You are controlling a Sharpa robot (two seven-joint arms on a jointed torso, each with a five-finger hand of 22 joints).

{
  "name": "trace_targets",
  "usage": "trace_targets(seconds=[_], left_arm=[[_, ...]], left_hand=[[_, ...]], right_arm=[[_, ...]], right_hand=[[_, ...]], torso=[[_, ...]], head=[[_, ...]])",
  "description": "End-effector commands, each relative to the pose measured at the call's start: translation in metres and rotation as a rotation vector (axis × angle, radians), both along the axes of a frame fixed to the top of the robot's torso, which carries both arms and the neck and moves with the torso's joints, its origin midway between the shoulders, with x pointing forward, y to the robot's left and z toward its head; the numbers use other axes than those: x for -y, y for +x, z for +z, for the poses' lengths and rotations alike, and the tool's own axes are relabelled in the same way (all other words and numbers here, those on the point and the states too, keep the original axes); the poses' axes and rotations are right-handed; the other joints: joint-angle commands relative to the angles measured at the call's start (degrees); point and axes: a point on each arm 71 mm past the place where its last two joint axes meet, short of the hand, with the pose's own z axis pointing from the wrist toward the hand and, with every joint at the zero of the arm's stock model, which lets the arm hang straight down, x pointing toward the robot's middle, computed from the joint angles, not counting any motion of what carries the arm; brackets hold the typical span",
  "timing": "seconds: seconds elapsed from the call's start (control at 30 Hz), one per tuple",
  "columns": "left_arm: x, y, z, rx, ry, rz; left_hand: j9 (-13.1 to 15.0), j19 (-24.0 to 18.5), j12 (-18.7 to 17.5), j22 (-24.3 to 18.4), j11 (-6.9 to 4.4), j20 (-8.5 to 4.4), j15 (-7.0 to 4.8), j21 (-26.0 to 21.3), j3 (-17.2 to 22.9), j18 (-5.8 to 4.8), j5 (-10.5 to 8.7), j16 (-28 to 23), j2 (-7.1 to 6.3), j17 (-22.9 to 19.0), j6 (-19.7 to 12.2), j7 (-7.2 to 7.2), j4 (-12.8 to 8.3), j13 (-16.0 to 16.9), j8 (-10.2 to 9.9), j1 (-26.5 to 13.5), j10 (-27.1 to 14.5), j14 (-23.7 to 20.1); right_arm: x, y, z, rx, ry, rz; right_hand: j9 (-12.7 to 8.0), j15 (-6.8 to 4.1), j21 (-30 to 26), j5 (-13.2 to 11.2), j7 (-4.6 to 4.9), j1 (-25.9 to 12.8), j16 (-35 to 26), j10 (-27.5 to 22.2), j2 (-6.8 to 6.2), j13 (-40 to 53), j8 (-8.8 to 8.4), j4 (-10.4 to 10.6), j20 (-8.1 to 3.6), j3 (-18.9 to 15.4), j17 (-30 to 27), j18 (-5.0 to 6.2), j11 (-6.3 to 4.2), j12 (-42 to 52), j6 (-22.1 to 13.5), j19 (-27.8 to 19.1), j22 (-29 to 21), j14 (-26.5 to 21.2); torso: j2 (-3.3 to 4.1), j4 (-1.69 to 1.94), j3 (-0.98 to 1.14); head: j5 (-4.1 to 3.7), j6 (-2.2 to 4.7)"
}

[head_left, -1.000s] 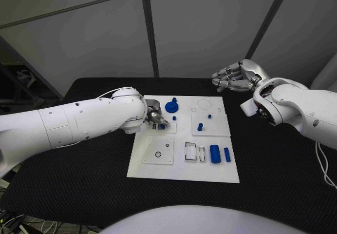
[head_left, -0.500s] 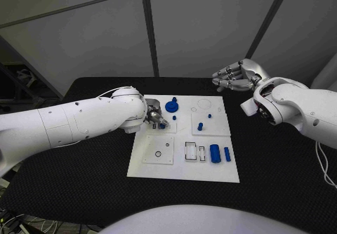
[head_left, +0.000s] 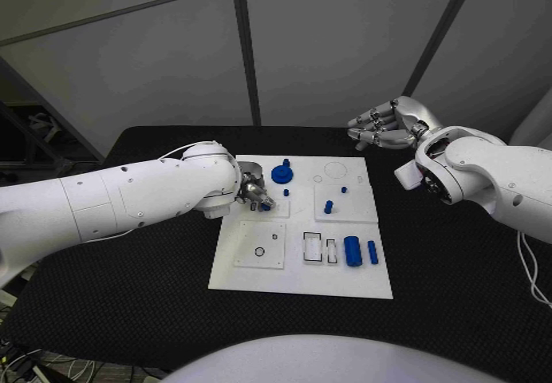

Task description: Assemble the parts on the task board

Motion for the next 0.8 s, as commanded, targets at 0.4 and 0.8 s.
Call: trace_targets(seconds=[0.4, 0.8], left_arm=[[-0.0005, 0.0025, 0.0018, -0.003, -0.007, 0.015], [0.0002, 0.0037, 0.0007, -0.015, 0.03, -0.011]], left_hand=[[0.19, 1.79, -0.78, 9.52, -0.08, -0.28, -0.34, -0.4, 4.09, -1.79, 0.07, -0.21, 1.4, 0.06, -0.52, 0.15, -3.18, -0.62, 0.24, 1.98, -0.22, 1.47], [0.33, 1.59, -1.59, 9.31, 0.09, -0.11, -0.18, -0.67, 4.83, -1.72, -4.9, -0.24, 2.02, 0.06, -0.79, 0.28, -2.87, -1.44, 0.35, 1.38, -0.46, 1.47]], right_arm=[[-0.0014, 0.0006, 0.0009, -0.002, 0.002, 0.009], [-0.0013, 0.0006, 0.0009, -0.003, 0.002, 0.009]], right_hand=[[0.05, 0.34, -0.36, 0.27, 0.03, -0.56, -0.38, -0.37, 0.14, -0.06, -0.3, 0.27, 0.18, -0.16, -0.07, 0.64, 0.06, -0.24, -0.44, 0.13, -0.09, 0.1], [0.05, 0.34, -0.36, 0.27, 0.03, -0.56, -0.38, -0.37, 0.14, -0.06, -0.3, 0.27, 0.18, -0.16, -0.07, 0.64, 0.06, -0.24, -0.44, 0.13, -0.09, 0.1]], torso=[[0.05, -0.04, 0.02], [0.08, -0.03, -0.03]], head=[[0.09, 0.11], [0.06, -0.15]])
